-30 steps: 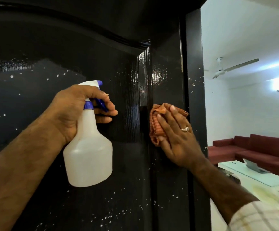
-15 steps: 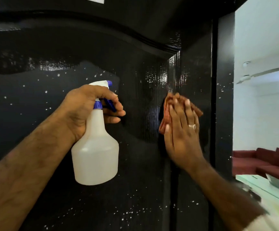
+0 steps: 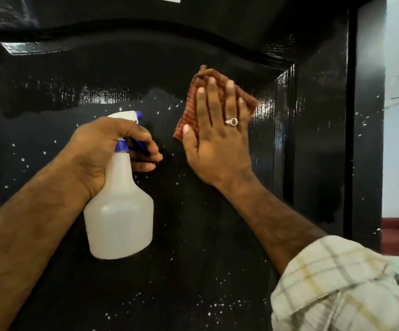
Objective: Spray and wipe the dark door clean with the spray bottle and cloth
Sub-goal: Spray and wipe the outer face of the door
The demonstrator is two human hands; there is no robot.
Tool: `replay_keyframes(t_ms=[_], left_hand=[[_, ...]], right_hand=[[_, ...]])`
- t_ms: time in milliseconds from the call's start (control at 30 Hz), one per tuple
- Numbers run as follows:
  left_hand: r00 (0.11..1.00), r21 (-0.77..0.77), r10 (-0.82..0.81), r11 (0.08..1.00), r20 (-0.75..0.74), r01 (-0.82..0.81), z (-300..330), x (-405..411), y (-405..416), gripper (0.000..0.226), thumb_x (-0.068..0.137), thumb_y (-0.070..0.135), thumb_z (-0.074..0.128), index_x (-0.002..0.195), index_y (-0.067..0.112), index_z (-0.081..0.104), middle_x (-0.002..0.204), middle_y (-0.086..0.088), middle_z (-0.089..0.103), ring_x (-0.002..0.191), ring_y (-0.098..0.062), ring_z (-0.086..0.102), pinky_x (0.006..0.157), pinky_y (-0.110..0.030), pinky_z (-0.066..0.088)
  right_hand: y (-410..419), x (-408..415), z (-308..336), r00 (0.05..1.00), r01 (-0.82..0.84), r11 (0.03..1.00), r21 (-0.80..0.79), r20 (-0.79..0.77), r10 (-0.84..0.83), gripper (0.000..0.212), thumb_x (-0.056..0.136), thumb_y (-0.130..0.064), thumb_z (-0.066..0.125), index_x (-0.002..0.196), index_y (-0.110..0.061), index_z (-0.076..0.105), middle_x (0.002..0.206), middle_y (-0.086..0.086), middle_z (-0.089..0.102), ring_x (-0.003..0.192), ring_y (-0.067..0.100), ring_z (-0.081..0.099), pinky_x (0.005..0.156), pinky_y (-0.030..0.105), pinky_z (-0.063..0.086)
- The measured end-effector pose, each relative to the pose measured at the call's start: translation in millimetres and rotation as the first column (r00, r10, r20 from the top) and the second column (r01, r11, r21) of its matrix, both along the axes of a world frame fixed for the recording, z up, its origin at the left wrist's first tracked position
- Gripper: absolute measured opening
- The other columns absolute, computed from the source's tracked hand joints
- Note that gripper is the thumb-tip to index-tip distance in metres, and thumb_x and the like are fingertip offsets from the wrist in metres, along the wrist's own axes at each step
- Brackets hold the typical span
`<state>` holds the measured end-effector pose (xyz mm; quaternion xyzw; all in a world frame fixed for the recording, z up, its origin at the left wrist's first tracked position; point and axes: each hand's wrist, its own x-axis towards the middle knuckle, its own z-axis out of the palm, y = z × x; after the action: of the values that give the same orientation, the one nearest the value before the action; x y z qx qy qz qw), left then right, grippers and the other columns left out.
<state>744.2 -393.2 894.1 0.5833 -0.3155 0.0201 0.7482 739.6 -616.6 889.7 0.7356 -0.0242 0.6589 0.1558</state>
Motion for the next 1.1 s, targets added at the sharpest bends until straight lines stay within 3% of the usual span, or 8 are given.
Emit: replay_keyframes(t_ms=[167, 267, 400, 567, 700, 900, 1033, 1100], left_hand=[[0.999, -0.002, 0.034, 0.999, 0.028, -0.034, -2.4, -0.1, 24.1, 0.015, 0.093, 0.003, 0.054, 0.086, 0.008, 0.067, 0.08, -0.014, 0.071, 0.076, -0.029, 0.077, 0.063, -0.035, 0.065], [0.999, -0.017, 0.04, 0.999, 0.024, -0.039, -6.8, 1.8, 39.5, 0.013, 0.091, 0.003, 0.056, 0.087, 0.007, 0.068, 0.083, -0.016, 0.071, 0.079, -0.031, 0.077, 0.064, -0.036, 0.065], [0.998, -0.025, 0.039, 0.999, 0.042, -0.038, -8.3, 9.1, 58.1, 0.011, 0.089, 0.003, 0.058, 0.087, 0.007, 0.068, 0.085, -0.017, 0.071, 0.08, -0.034, 0.077, 0.063, -0.037, 0.065], [0.997, -0.019, 0.061, 0.998, 0.054, -0.06, -3.5, 24.4, 71.5, 0.012, 0.09, 0.004, 0.058, 0.087, 0.007, 0.069, 0.084, -0.017, 0.071, 0.08, -0.033, 0.077, 0.064, -0.037, 0.065], [0.995, -0.017, 0.084, 0.996, 0.054, -0.083, 4.4, 36.5, 84.0, 0.012, 0.09, 0.005, 0.058, 0.087, 0.009, 0.069, 0.084, -0.014, 0.073, 0.085, -0.032, 0.079, 0.067, -0.037, 0.066], [0.998, -0.004, 0.039, 0.999, 0.04, -0.039, 4.9, 45.3, 109.1, 0.013, 0.09, 0.007, 0.058, 0.086, 0.012, 0.07, 0.082, -0.011, 0.074, 0.084, -0.029, 0.08, 0.068, -0.036, 0.066], [0.999, 0.027, -0.014, 1.0, 0.043, 0.013, -5.0, 53.2, 128.9, 0.012, 0.089, 0.007, 0.058, 0.084, 0.01, 0.069, 0.084, -0.013, 0.072, 0.085, -0.031, 0.078, 0.068, -0.036, 0.065], [0.999, 0.035, -0.014, 0.999, 0.053, 0.012, -9.1, 61.9, 143.4, 0.011, 0.088, 0.007, 0.06, 0.085, 0.01, 0.069, 0.085, -0.014, 0.072, 0.085, -0.032, 0.078, 0.068, -0.037, 0.065]], right_hand=[[-2.4, -12.0, -60.6, 0.981, -0.023, 0.972, -0.234, -0.191, -0.023, 0.076, 0.109, -0.054, 0.036, 0.171, -0.014, 0.014, 0.179, 0.009, 0.003, 0.165, 0.036, -0.004, 0.131, 0.059, 0.009], [-34.0, -30.9, -89.8, 0.972, -0.033, 0.947, -0.32, -0.23, -0.044, 0.078, 0.106, -0.053, 0.046, 0.17, -0.016, 0.02, 0.178, 0.008, 0.009, 0.165, 0.034, 0.002, 0.13, 0.06, 0.015], [-51.1, -33.9, -57.9, 0.991, 0.048, 0.976, -0.211, -0.113, -0.073, 0.079, 0.104, -0.053, 0.046, 0.17, -0.018, 0.021, 0.178, 0.007, 0.011, 0.165, 0.033, 0.006, 0.129, 0.06, 0.016], [10.7, 4.3, 17.2, 0.998, 0.047, 0.997, 0.055, 0.032, -0.049, 0.078, 0.105, -0.055, 0.033, 0.17, -0.014, 0.017, 0.179, 0.01, 0.008, 0.164, 0.038, 0.003, 0.13, 0.061, 0.008], [67.4, 29.9, 20.0, 0.999, 0.034, 0.999, -0.009, 0.031, -0.033, 0.079, 0.104, -0.055, 0.033, 0.17, -0.013, 0.021, 0.178, 0.013, 0.012, 0.164, 0.041, 0.006, 0.128, 0.061, 0.01], [80.7, 17.3, -71.7, 0.973, -0.026, 0.95, -0.31, -0.227, -0.048, 0.075, 0.109, -0.054, 0.035, 0.17, -0.015, 0.015, 0.179, 0.009, 0.004, 0.165, 0.035, -0.004, 0.13, 0.059, 0.01], [39.2, -3.4, -98.8, 0.978, 0.018, 0.961, -0.275, -0.196, -0.074, 0.081, 0.101, -0.054, 0.055, 0.168, -0.019, 0.027, 0.178, 0.006, 0.015, 0.165, 0.033, 0.008, 0.129, 0.058, 0.017], [29.9, -2.8, -82.4, 0.991, 0.052, 0.986, -0.156, -0.113, -0.07, 0.083, 0.1, -0.053, 0.055, 0.169, -0.019, 0.025, 0.178, 0.007, 0.015, 0.165, 0.034, 0.009, 0.128, 0.06, 0.017]])
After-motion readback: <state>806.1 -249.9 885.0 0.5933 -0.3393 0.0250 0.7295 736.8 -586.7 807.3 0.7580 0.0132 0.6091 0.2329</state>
